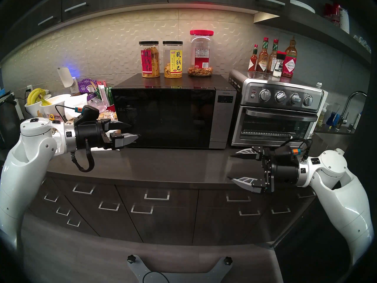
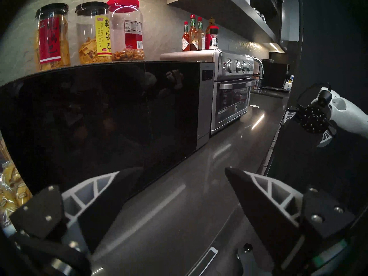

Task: Open the microwave, put the plate inside, and close the door

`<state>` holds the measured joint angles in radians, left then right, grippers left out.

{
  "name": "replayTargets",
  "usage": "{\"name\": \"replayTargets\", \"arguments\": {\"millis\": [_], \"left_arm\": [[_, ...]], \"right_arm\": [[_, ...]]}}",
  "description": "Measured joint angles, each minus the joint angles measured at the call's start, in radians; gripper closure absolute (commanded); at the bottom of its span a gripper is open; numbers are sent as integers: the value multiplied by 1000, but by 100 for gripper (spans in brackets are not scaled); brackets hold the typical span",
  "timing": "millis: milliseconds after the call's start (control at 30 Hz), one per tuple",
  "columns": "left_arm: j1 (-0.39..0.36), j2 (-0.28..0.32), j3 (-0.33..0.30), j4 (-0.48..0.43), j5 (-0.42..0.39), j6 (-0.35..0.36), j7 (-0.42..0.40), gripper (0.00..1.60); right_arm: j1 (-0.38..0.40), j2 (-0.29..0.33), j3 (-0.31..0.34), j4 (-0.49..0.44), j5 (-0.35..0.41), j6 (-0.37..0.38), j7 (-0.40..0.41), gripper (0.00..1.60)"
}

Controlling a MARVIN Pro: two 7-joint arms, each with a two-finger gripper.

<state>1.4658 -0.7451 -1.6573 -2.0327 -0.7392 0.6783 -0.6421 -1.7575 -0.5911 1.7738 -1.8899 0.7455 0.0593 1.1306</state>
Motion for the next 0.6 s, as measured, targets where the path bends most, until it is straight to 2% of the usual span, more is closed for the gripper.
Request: {"name": "replayTargets", "arguments": {"millis": [267,600], "left_arm": [[102,-16,-80,-12,55,-92,-29,0],[234,-101,-201,-53,125,-226,-83,0]], "right_arm": [[0,0,0,0,0,0,0,0],[0,0,0,0,0,0,0,0]]}}
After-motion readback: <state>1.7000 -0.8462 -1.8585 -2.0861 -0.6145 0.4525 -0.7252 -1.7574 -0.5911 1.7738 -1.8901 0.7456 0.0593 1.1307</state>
